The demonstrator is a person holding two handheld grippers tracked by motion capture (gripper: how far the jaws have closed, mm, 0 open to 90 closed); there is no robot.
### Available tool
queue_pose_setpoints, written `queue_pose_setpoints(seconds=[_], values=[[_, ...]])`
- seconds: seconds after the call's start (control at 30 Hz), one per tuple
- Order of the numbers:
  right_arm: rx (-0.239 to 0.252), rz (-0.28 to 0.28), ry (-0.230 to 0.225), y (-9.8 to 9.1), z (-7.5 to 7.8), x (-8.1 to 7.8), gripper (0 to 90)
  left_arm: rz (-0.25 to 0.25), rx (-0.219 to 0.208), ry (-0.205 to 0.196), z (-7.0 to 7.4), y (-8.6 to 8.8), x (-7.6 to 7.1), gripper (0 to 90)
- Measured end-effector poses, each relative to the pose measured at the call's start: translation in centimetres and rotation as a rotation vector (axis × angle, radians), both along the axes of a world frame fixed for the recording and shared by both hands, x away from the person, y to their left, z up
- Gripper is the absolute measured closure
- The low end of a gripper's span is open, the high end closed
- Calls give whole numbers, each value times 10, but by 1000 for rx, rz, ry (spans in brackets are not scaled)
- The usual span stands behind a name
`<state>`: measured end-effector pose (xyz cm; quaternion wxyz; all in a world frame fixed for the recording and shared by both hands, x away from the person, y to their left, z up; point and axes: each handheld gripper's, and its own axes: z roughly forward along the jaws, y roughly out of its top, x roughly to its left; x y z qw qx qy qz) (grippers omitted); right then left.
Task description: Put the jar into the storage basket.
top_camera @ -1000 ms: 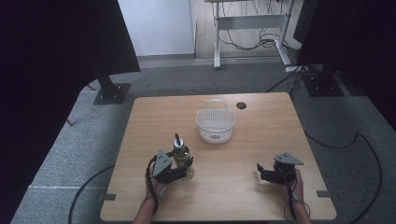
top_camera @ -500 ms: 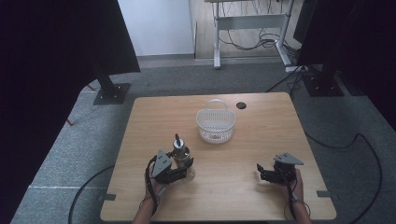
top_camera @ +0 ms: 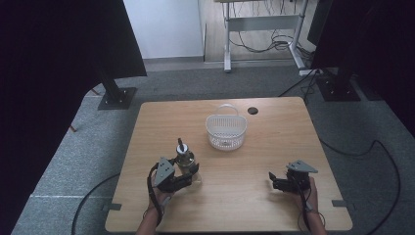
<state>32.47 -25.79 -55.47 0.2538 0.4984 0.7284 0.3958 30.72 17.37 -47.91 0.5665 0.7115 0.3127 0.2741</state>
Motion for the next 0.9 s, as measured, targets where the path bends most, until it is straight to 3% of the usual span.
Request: queue_pose_setpoints(seconds=[0.13,0.47,0.9], values=[[1,2,1,0,0,0,90,13,-16,6,2,-1,0,337],[-26,0,-2,3,0,0,87,15,-6,-1,9,-5,-3,337],[-2,-5,0,0,0,-1,88,12,0,-1,26,-10,2,336]])
